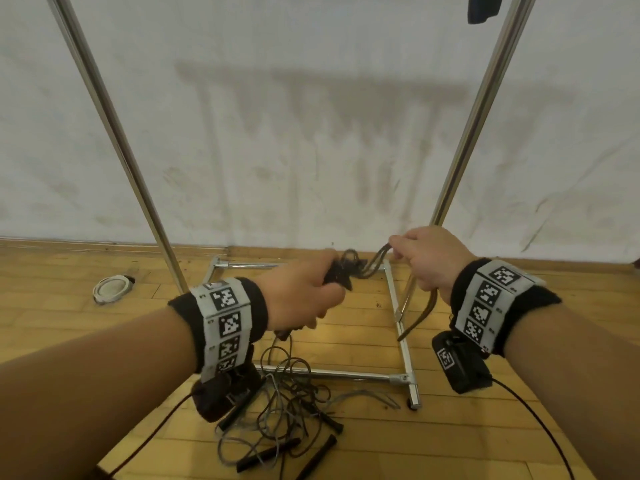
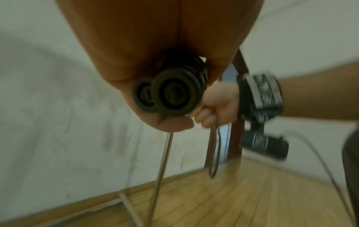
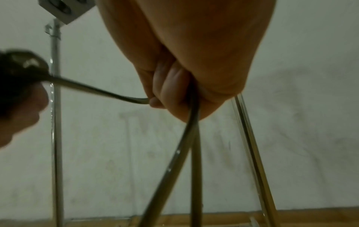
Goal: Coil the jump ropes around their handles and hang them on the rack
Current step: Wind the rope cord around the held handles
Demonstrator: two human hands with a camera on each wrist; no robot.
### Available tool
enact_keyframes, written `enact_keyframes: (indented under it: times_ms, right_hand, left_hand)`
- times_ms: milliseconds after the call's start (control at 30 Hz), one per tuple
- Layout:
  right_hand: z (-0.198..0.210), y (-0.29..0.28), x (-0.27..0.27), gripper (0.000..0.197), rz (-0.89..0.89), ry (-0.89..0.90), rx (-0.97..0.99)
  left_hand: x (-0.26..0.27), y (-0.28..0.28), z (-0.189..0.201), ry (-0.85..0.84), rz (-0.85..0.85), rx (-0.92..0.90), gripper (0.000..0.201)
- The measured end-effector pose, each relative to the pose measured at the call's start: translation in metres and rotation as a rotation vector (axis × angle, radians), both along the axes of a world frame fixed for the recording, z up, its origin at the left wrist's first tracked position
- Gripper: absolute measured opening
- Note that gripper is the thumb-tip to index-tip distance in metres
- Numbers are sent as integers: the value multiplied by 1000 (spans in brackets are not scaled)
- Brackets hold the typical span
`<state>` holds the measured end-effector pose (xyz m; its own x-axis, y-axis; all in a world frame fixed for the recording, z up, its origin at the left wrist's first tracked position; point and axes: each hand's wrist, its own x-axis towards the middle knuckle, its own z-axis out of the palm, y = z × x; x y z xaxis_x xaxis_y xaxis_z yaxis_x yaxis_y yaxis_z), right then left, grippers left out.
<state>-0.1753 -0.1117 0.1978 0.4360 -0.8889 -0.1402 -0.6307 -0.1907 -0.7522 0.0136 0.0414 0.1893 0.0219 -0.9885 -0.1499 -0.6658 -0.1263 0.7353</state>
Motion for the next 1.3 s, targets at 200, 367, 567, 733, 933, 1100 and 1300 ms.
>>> enact_keyframes:
  times_ms: [200,367,567,733,933,1100,1300]
  right_hand:
    - [-16,19,12,40,248,210,169]
    - [-9,30,11,38,438,228,464]
    - [8,27,-2,41,644,194,588]
    - [7,28,-5,42,707,189,639]
    - [-2,30,11,32,616,411,357]
    - [9,32,26,46,601,435,-55]
    - [38,57,35,42,629,337,-253]
  left_hand:
    - [3,-6,11,418,218,-206,33]
    - [18,-9,11,457,318,-220,13]
    - [25,-9,12,448,400,-224,18]
    - [24,-8,15,500,372,-176,28]
    - [-8,8,19,442,-32,160,31]
    - [-46,9,2,-127,-80,349,29]
    - [-31,-10,-4,-147,159,385,19]
